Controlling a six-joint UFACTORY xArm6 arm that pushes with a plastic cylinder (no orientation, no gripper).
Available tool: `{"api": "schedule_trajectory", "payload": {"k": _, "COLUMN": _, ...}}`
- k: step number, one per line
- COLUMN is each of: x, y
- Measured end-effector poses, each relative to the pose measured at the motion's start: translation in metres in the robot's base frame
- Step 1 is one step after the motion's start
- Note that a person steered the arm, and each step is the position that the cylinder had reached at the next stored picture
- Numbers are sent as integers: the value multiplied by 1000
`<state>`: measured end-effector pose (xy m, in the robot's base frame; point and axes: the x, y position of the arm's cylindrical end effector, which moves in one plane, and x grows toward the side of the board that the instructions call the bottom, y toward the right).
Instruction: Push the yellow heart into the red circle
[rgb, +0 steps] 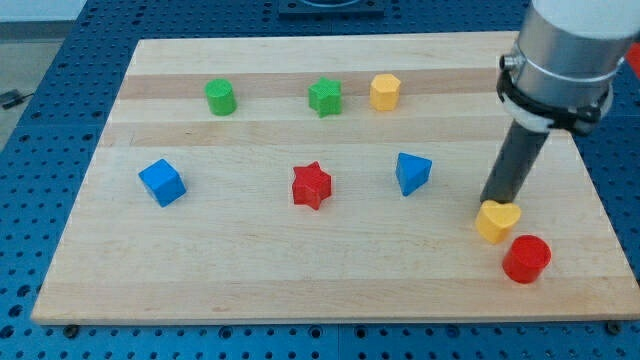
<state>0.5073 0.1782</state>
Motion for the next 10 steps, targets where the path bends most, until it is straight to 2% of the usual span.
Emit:
{"api": "schedule_trajectory", "payload": {"k": 2, "x": -31, "y": -7}}
{"api": "schedule_trajectory", "payload": {"k": 3, "x": -23, "y": -54}}
{"api": "schedule_trajectory", "payload": {"k": 4, "x": 9, "y": -90}}
{"api": "schedule_trajectory", "payload": {"k": 5, "x": 38, "y": -88}}
{"api": "schedule_trajectory", "payload": {"k": 6, "x": 40, "y": -66}}
{"api": "schedule_trajectory", "payload": {"k": 8, "x": 2, "y": -46}}
{"api": "schedule_trajectory", "payload": {"k": 10, "x": 2, "y": -4}}
